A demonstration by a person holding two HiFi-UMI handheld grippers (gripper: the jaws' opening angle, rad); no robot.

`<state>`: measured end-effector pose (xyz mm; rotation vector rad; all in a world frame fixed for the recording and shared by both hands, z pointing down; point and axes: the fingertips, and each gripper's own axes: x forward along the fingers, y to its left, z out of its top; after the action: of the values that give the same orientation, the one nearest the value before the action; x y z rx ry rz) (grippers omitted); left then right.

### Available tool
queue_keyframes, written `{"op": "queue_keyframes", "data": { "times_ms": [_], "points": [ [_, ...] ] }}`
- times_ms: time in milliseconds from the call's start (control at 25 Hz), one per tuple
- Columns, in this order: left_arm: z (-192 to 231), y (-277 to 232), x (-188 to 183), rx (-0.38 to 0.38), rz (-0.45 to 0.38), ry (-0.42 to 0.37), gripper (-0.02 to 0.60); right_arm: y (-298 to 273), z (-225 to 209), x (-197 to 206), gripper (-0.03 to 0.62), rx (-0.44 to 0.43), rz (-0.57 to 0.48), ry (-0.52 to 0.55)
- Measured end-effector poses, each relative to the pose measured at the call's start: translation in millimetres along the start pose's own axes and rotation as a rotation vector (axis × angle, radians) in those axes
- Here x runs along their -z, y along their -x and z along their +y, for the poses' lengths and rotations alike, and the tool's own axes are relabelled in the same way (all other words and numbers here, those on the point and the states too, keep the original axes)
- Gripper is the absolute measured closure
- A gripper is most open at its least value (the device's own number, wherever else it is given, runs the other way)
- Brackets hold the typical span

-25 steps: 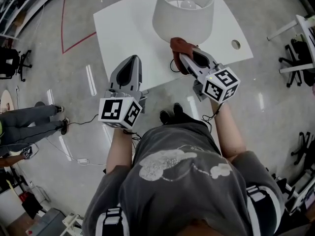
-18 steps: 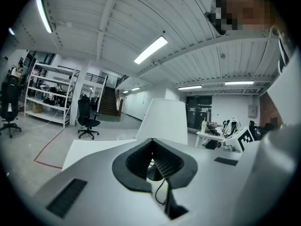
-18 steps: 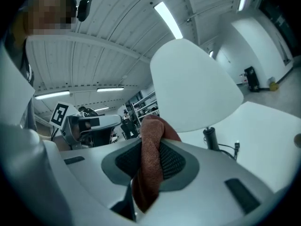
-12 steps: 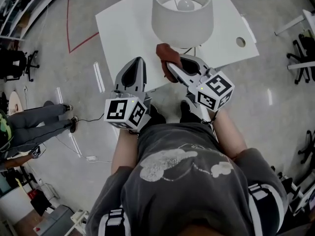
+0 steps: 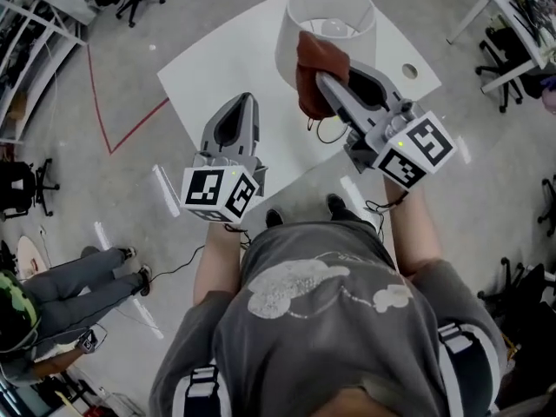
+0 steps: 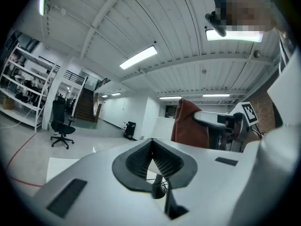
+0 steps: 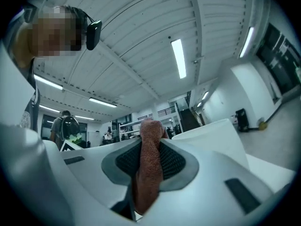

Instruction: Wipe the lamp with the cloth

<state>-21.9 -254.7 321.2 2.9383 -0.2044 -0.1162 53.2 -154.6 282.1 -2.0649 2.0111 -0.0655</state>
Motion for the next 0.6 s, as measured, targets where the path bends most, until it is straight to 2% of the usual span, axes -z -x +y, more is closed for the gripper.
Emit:
{"op": "queue_keyframes", "data": {
  "times_ms": [160, 280, 440, 600],
  "points": [
    [12, 1, -11, 0.093, -0.015, 0.004, 0.574, -7, -15, -1, 0.508, 0.145, -0.013, 0.039],
    [21, 10, -11, 0.141, -0.001, 0.014, 0.574, -6, -21, 11, 0.508, 0.236, -0.009, 0.019],
    [37, 28, 0, 0.18, 0.035, 0.057, 0.574, -4, -13, 37, 0.508, 0.328, 0.048, 0.005],
    [49, 44, 16, 0.191, 0.08, 0.096, 0.574, -5, -8, 73, 0.508, 0.379, 0.115, -0.028]
  ]
}}
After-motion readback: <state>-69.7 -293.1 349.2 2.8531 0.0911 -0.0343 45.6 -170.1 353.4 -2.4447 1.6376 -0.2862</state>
